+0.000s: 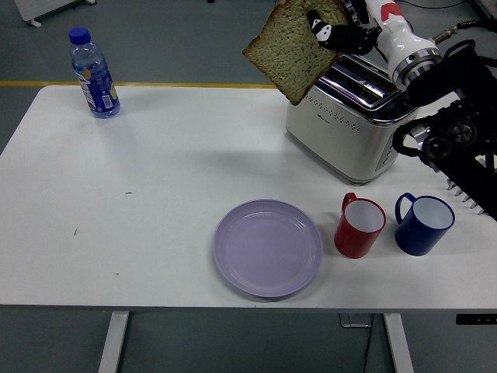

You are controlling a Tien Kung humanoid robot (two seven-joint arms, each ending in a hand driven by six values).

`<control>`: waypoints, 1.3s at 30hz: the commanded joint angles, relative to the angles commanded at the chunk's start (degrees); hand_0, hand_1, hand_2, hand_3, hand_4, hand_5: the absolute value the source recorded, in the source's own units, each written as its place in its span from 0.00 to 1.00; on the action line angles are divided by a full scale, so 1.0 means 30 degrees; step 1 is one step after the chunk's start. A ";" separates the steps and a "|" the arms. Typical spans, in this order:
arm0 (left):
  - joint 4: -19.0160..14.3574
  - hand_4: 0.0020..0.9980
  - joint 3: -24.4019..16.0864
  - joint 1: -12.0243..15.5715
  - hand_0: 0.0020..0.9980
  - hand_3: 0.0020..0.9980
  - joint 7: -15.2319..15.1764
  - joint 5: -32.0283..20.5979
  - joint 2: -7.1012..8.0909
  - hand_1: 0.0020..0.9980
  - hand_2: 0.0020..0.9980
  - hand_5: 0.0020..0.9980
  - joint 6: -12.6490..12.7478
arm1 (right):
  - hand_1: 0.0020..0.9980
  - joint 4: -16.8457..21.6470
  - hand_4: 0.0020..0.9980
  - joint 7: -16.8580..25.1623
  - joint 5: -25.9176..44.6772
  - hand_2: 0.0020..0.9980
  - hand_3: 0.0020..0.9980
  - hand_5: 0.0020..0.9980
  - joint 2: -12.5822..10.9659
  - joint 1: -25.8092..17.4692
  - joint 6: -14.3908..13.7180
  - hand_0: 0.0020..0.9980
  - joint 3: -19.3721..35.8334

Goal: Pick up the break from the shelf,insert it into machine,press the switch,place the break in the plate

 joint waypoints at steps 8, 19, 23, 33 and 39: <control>0.0000 0.29 -0.0078 -0.0108 0.60 0.55 -0.0066 -0.0005 0.0000 0.46 0.43 0.93 0.0081 | 0.26 0.2138 0.58 0.0048 0.4296 0.36 0.48 0.00 -0.0338 -0.1755 0.0075 0.19 -0.2178; 0.0000 0.29 -0.0347 -0.0217 0.60 0.55 -0.0115 0.0256 0.0000 0.46 0.43 0.93 0.0142 | 0.26 0.1954 0.58 0.0249 0.4954 0.36 0.48 0.00 -0.0133 -0.3538 -0.0689 0.20 -0.5839; 0.0000 0.29 -0.0427 -0.0224 0.60 0.54 -0.0110 0.0345 0.0000 0.46 0.43 0.93 0.0145 | 0.26 0.1743 0.58 0.0312 0.4933 0.36 0.48 0.00 -0.0287 -0.3696 -0.0660 0.19 -0.6338; 0.0000 0.29 -0.0572 -0.0244 0.60 0.55 -0.0096 0.0525 0.0000 0.46 0.43 0.93 0.0132 | 0.26 0.1035 0.57 0.0414 0.4868 0.36 0.48 0.00 -0.0650 -0.3907 -0.0725 0.20 -0.7310; 0.0000 0.29 -0.0556 -0.0242 0.60 0.55 -0.0067 0.0553 0.0000 0.46 0.43 0.93 0.0110 | 0.34 0.0328 0.52 0.0984 0.4818 0.42 0.50 0.00 -0.0295 -0.3871 -0.0679 0.27 -0.7636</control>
